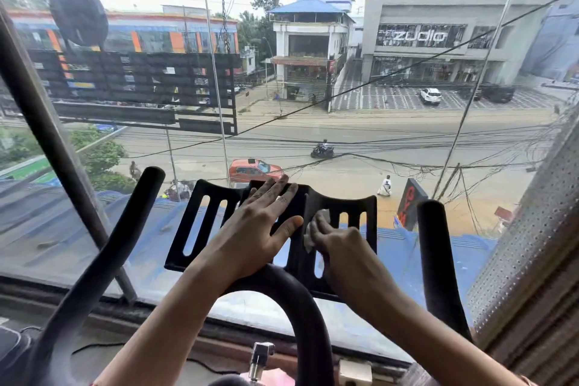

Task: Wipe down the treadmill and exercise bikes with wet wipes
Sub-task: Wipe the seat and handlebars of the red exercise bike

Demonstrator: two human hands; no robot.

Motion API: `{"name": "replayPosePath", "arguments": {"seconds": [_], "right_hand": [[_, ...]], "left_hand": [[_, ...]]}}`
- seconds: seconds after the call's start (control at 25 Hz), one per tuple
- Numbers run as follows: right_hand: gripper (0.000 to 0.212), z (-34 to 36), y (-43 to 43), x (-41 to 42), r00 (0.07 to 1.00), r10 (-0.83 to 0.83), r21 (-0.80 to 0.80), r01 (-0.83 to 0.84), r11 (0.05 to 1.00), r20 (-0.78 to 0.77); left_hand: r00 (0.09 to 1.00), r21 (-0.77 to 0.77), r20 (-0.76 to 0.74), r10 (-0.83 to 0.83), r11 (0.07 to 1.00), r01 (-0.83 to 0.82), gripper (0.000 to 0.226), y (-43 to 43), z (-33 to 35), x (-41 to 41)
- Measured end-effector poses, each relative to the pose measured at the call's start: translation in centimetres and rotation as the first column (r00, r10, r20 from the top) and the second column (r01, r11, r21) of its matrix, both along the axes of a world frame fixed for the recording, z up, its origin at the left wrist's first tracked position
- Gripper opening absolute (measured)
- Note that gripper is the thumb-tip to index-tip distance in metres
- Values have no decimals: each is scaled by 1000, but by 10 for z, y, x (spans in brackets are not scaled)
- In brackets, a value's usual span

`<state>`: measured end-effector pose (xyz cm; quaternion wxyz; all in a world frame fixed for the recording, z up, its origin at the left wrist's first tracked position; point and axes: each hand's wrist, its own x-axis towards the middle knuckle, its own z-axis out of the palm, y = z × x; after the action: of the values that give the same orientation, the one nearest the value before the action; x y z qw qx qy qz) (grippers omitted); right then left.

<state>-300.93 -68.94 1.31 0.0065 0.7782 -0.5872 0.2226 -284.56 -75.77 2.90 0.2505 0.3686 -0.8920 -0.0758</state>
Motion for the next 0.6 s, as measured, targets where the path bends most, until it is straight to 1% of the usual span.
{"name": "replayPosePath", "arguments": {"seconds": [0.08,0.12,0.2,0.24,0.28,0.32,0.36,0.4,0.44,0.48,0.52,0.56,0.6], "right_hand": [[39,-5,19,-3,996,83,47,-85,995,43],[36,-3,25,-8,994,107,95,-110,989,32],[29,12,30,-16,987,156,267,-142,953,-31],[23,20,27,-20,979,199,338,-176,925,-35],[21,30,23,-25,975,222,410,-205,889,7],[24,42,19,-28,970,222,459,-244,855,101],[28,51,16,-30,949,195,456,-292,841,247],[29,60,12,-30,902,162,392,-329,859,401],[28,67,8,-30,838,137,290,-330,899,528],[25,73,3,-26,783,141,165,-297,940,606],[21,78,-3,-18,769,167,42,-243,969,617],[20,82,-10,-8,794,195,-79,-184,980,576],[22,84,-18,5,847,212,-204,-126,971,487]], "left_hand": [[1000,-9,11,0,1000,1,87,-1,-1,1],[1000,-17,14,1,1000,-1,85,-1,-2,1],[1000,-23,23,6,1000,-6,80,-2,-1,0],[1000,-26,20,2,1000,-1,81,-1,0,0],[1000,-27,12,-13,1000,14,82,0,1,1],[999,-22,5,-38,999,38,83,2,2,3],[998,-18,0,-63,998,63,81,2,3,7],[997,-26,-10,-75,997,75,76,1,4,13],[997,-47,-35,-62,997,60,71,-1,5,20],[997,-66,-71,-16,998,12,65,-3,6,28],[994,-61,-100,44,997,-50,60,-6,7,36],[990,-37,-107,96,994,-101,56,-9,7,43],[988,2,-91,126,992,-126,54,-12,6,47]]}}
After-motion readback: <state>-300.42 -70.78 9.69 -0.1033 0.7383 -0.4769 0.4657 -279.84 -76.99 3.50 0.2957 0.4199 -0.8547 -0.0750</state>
